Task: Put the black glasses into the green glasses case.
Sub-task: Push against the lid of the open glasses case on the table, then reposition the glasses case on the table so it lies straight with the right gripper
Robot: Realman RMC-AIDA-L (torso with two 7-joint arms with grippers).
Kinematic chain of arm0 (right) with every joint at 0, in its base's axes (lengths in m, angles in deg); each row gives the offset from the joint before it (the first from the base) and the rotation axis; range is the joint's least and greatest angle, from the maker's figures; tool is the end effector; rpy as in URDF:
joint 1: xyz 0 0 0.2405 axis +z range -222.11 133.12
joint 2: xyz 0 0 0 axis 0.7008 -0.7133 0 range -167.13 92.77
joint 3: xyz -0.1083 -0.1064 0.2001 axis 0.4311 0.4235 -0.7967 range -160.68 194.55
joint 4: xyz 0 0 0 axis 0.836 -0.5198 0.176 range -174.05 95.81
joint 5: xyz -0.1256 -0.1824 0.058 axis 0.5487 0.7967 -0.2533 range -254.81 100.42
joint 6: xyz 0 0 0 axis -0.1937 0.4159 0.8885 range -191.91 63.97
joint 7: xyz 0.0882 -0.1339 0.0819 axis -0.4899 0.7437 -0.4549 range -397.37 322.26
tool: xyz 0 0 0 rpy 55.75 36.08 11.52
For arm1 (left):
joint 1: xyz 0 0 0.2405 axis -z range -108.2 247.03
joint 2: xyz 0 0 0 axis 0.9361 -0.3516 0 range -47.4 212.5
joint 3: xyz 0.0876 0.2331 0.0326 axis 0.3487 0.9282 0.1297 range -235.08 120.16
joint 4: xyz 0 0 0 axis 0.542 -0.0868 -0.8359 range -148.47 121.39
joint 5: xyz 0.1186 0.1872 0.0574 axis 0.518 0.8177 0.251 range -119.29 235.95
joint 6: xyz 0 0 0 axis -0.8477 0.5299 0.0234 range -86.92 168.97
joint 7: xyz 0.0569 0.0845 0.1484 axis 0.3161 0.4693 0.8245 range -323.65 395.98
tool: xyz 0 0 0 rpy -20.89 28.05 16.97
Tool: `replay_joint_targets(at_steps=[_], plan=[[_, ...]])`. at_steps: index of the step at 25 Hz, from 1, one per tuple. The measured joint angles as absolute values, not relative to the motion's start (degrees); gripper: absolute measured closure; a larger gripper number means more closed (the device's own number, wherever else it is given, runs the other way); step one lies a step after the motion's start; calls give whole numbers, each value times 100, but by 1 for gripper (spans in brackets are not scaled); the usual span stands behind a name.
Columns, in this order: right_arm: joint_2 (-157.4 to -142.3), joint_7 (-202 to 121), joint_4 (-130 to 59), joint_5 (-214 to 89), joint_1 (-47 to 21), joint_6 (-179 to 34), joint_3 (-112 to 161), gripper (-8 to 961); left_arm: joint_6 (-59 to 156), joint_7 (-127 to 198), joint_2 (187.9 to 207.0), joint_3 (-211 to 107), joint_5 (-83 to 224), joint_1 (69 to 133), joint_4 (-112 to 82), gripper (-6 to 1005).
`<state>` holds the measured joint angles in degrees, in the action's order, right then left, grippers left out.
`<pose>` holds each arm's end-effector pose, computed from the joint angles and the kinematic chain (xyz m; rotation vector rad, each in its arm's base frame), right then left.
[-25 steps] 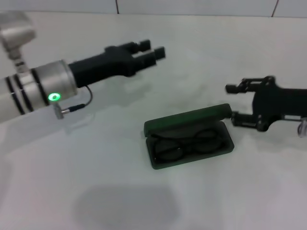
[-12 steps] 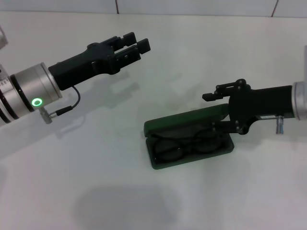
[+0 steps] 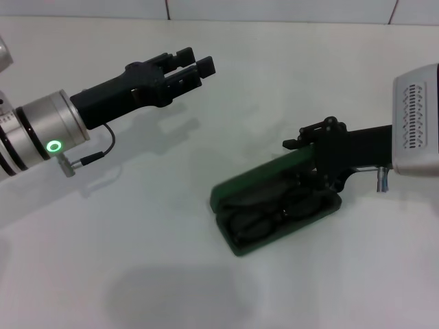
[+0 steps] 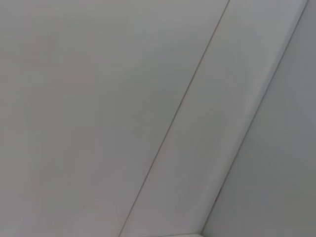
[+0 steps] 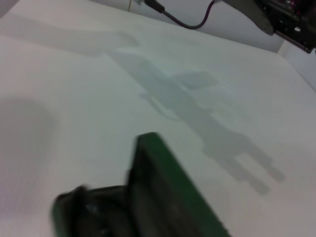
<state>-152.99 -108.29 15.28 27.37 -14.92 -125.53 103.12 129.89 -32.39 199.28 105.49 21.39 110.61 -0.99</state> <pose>0.1938 0.3886 -0.0864 -2.8111 -0.2891 0.1183 -0.2384 0.3811 -0.0371 -2.3765 -0.8411 -1.1709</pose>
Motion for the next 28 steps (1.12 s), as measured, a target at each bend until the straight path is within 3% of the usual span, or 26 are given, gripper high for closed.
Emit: replay_joint_targets(at_steps=[11, 18, 28], plan=[[-15305, -10673, 1785, 2695, -1654, -12596, 10305, 715, 12964, -3183, 19936, 10549, 2118, 11100, -71, 368], [-15317, -10365, 1810, 1906, -1777, -12171, 10283, 746, 12964, -3163, 19935, 10549, 2103, 11103, -72, 366], [-15338, -9979, 1950, 1096, -1860, -9486, 11934, 781, 12965, -3152, 19935, 10549, 2025, 11107, -71, 363]])
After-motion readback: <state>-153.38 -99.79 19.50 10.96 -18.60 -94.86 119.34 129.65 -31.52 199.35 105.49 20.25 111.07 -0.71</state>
